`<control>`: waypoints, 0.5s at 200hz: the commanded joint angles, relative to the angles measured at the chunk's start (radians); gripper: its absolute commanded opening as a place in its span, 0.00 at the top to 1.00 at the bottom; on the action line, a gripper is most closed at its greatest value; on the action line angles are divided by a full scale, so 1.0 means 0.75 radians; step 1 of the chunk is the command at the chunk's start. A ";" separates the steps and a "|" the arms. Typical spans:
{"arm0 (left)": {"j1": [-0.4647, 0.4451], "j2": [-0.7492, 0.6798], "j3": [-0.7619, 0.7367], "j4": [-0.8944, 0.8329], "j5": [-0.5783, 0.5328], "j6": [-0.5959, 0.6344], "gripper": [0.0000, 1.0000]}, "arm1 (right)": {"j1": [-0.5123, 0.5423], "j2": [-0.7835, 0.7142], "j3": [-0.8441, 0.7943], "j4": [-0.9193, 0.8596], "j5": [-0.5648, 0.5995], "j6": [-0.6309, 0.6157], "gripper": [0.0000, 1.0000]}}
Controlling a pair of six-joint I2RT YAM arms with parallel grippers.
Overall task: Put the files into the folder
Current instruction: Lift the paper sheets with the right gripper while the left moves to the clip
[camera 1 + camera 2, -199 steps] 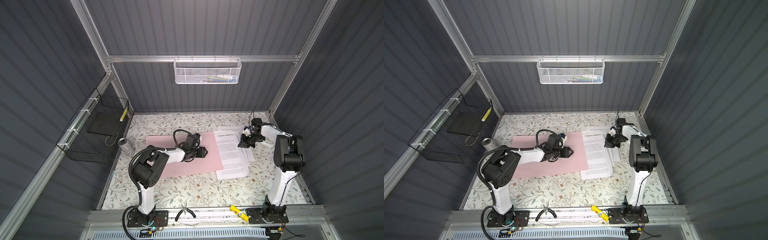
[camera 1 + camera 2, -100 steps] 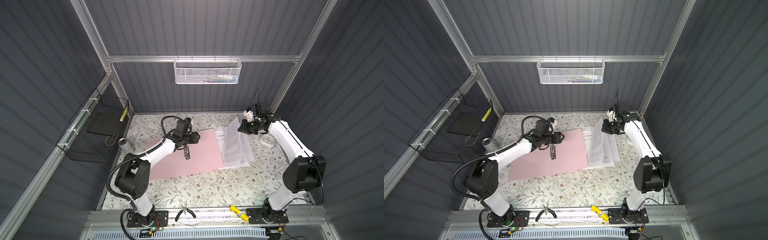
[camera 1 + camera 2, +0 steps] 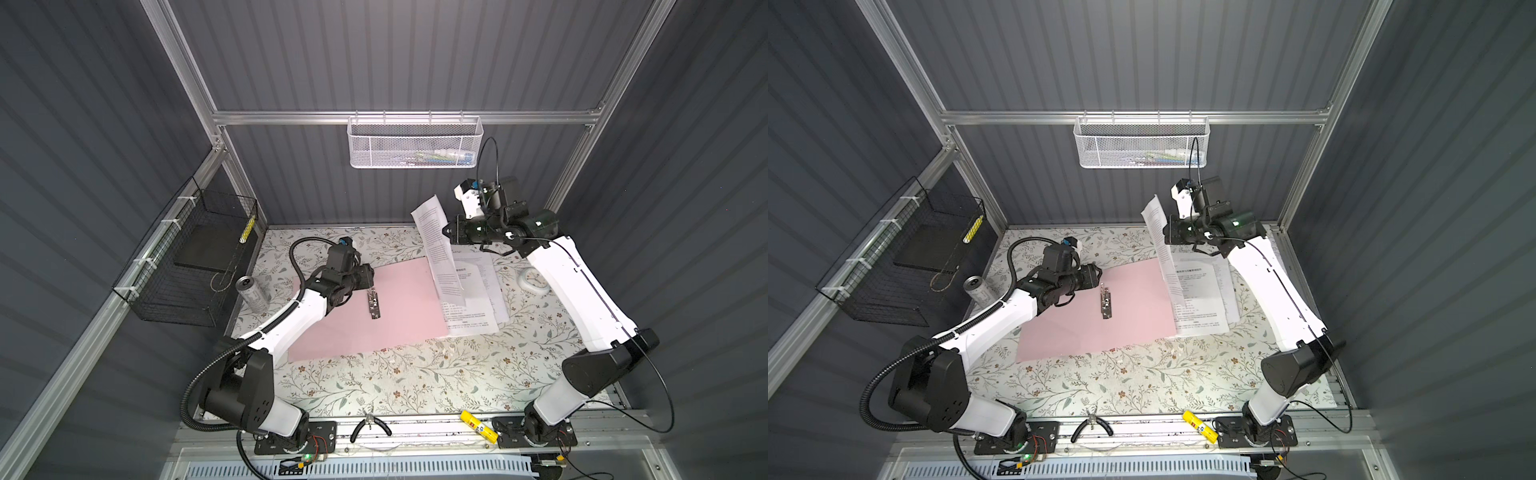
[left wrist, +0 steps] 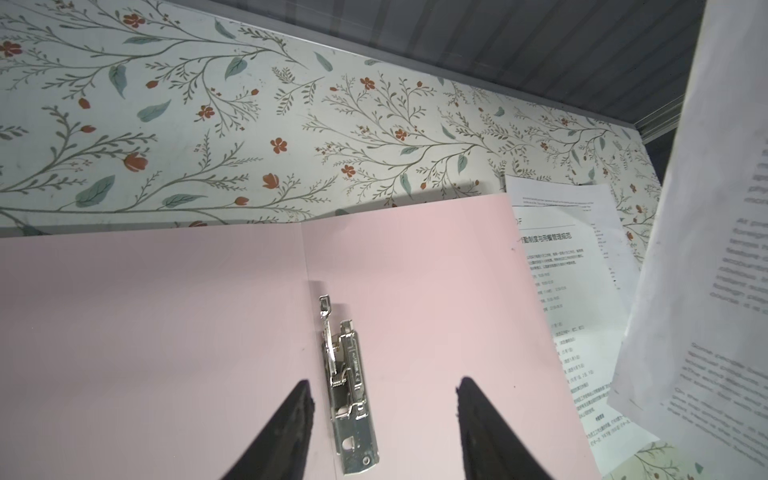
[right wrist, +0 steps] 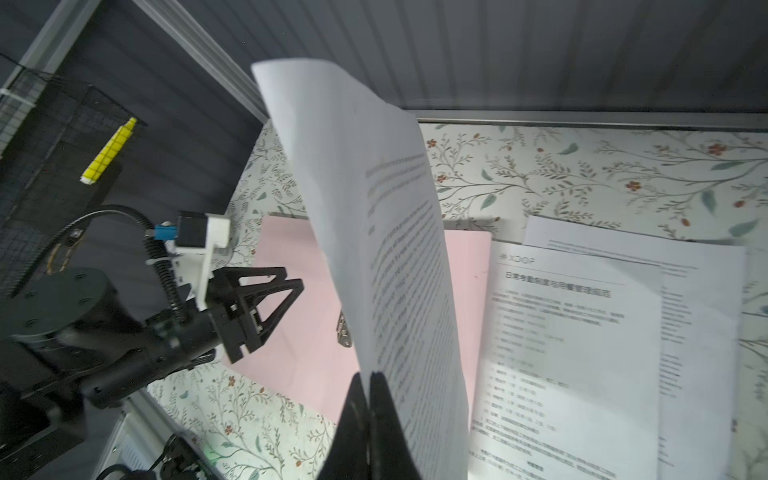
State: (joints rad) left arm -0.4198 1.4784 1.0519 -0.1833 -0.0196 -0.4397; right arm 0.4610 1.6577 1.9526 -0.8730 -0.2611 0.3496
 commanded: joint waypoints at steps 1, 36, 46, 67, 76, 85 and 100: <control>0.031 -0.057 -0.035 -0.034 -0.030 -0.017 0.43 | 0.016 0.039 -0.008 0.095 -0.113 0.094 1.00; 0.078 -0.090 -0.084 -0.001 -0.011 -0.031 0.43 | -0.081 0.028 -0.199 0.333 -0.277 0.248 1.00; 0.086 -0.094 -0.097 0.009 -0.004 -0.032 0.43 | -0.108 0.058 -0.246 0.361 -0.300 0.266 1.00; 0.091 -0.088 -0.111 0.019 0.006 -0.031 0.43 | -0.149 0.174 -0.326 0.392 -0.437 0.269 1.00; 0.094 -0.080 -0.115 0.022 0.012 -0.027 0.43 | -0.156 0.230 -0.363 0.406 -0.498 0.253 1.00; 0.095 -0.077 -0.120 0.029 0.019 -0.027 0.43 | -0.161 0.273 -0.418 0.442 -0.528 0.245 1.00; 0.098 -0.074 -0.132 0.045 0.027 -0.028 0.43 | -0.165 0.340 -0.488 0.460 -0.532 0.200 1.00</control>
State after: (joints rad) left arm -0.3519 1.4239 0.9703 -0.1749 -0.0223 -0.4538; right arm 0.3340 1.8339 1.6657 -0.5602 -0.5697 0.5205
